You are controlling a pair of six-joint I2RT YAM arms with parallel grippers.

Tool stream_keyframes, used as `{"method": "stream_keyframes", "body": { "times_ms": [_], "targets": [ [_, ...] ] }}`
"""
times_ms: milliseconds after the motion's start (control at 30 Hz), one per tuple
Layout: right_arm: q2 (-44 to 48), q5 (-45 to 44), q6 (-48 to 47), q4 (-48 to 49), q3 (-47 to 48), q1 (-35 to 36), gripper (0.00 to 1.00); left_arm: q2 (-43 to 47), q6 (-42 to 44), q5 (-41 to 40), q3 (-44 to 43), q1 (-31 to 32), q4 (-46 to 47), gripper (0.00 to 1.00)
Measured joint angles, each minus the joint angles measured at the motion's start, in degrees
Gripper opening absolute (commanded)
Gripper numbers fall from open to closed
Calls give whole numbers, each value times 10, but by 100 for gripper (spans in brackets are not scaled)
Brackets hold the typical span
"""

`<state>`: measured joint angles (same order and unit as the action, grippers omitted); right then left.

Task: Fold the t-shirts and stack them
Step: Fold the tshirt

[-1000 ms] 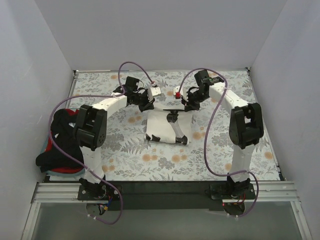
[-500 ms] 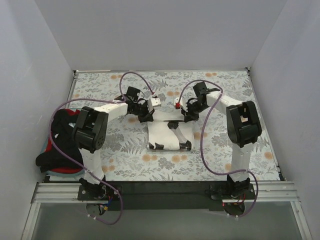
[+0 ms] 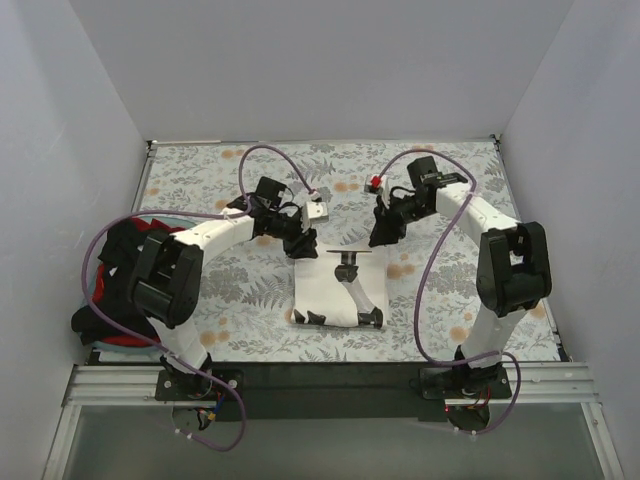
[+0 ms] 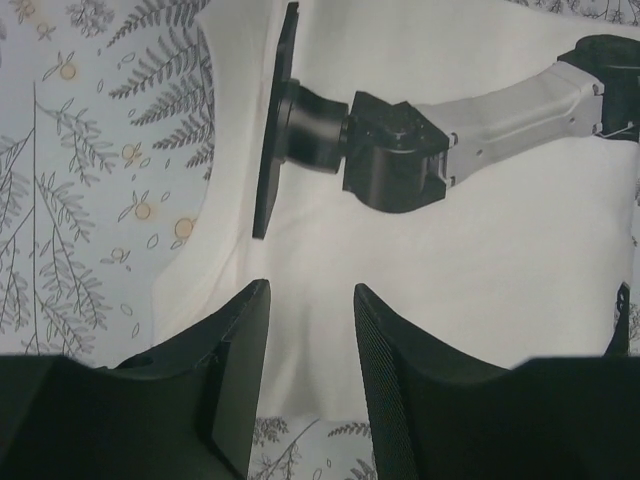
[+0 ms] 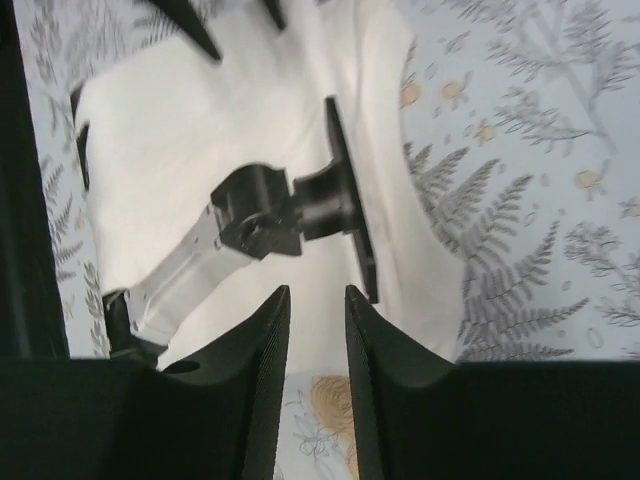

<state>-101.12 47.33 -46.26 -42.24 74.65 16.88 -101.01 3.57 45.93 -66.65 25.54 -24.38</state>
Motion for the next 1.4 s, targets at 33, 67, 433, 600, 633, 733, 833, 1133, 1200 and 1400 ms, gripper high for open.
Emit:
{"method": "stream_keyframes", "body": {
  "times_ms": [33, 67, 433, 600, 633, 733, 833, 1133, 1200, 1400],
  "targets": [
    [-15, 17, 24, 1, 23, -10, 30, -5, 0, 0, -3, 9, 7, 38],
    [-32, 33, 47, 4, 47, -18, 22, -11, 0, 0, -7, 18, 15, 38],
    [-161, 120, 209, 36, 131, -39, 12, -119, -9, -10, -45, 68, 102, 37],
    [-163, 132, 239, 61, 131, -38, 12, -130, -8, -16, -50, 72, 111, 36],
    [-164, 133, 241, 64, 131, -37, 12, -131, -8, -16, -51, 72, 112, 37],
    [-164, 137, 248, 70, 130, -37, 12, -131, -7, -18, -55, 73, 118, 51],
    [-165, 142, 251, 76, 130, -37, 12, -131, -11, -18, -55, 73, 124, 50],
    [-172, 144, 252, 82, 130, -37, 12, -144, -4, -4, -71, 73, 115, 28],
    [-175, 143, 252, 82, 130, -37, 12, -148, -2, -2, -73, 73, 111, 31],
    [-182, 145, 258, 94, 130, -37, 12, -153, 2, -3, -73, 73, 105, 32]
  ]
}}
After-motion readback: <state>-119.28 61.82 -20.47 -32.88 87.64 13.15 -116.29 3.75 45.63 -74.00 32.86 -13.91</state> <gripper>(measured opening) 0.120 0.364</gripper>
